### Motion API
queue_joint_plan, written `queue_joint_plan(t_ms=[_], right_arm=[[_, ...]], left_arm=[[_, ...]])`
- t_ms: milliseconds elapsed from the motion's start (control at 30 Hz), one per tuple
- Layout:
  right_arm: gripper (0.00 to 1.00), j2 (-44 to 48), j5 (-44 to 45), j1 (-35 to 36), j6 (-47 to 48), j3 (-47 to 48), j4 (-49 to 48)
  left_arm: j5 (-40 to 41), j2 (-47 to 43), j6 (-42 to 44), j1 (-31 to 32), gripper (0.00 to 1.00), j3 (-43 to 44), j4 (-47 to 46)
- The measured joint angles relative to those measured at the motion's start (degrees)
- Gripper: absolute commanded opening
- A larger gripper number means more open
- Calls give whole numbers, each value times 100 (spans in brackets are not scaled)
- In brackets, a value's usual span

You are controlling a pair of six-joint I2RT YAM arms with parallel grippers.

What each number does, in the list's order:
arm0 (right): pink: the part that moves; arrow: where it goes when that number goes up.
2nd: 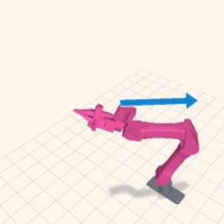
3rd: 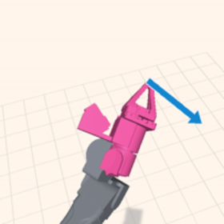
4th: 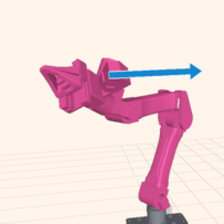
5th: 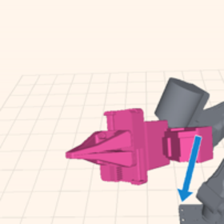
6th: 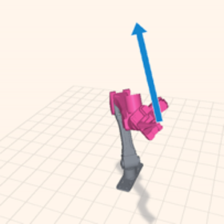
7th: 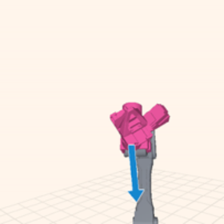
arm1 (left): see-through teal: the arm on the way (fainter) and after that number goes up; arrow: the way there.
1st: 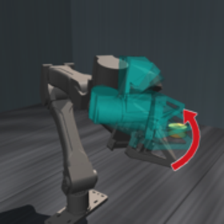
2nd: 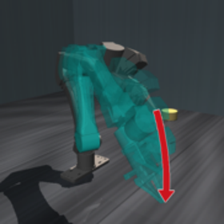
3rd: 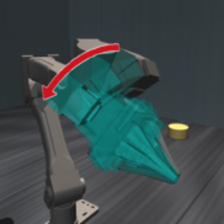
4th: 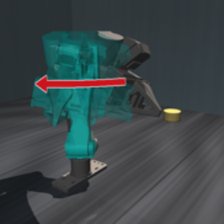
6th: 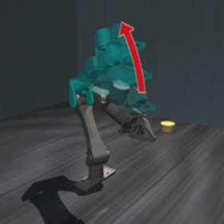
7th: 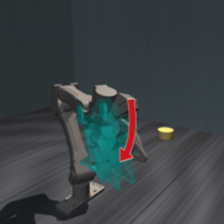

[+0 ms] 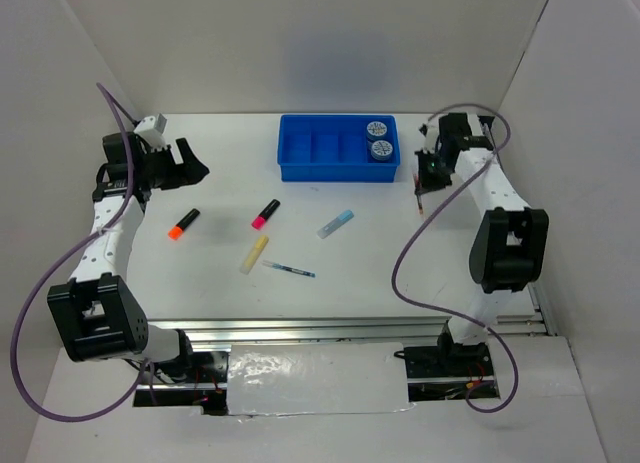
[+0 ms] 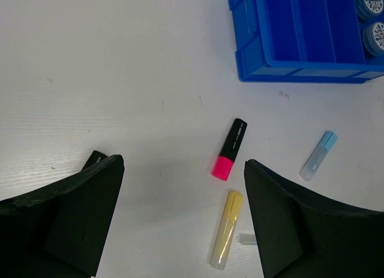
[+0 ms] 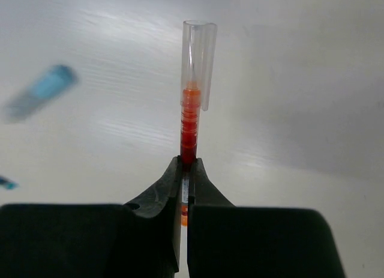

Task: Sort the stationery into containers
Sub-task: Pick up the pen from the center of the board, then place the pen in the storage box.

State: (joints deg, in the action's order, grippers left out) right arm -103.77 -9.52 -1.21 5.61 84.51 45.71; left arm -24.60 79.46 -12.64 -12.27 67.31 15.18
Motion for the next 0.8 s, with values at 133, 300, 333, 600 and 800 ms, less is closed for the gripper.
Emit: queue_joint_plan(t_ms=[133,300,333,600,800], right_arm=[[0,522,-634,647,-229,981,-74],[0,-15,-813,1388,-732,2702,-374],[0,-321,-807,1451,-824,3150,-407],[0,-2667,-219,1547,-1300,4588,-966],[0,-3587,120,1550,-1434,4769,-1161]], left_arm=[[-98,4,-92,-2,91,-212,-127],[-149,4,-85,-2,91,-223,-234],[-153,4,-83,-2,91,-225,-236],[-184,-26,-83,-2,91,-490,-275],[-208,-66,-59,-2,91,-573,-210]])
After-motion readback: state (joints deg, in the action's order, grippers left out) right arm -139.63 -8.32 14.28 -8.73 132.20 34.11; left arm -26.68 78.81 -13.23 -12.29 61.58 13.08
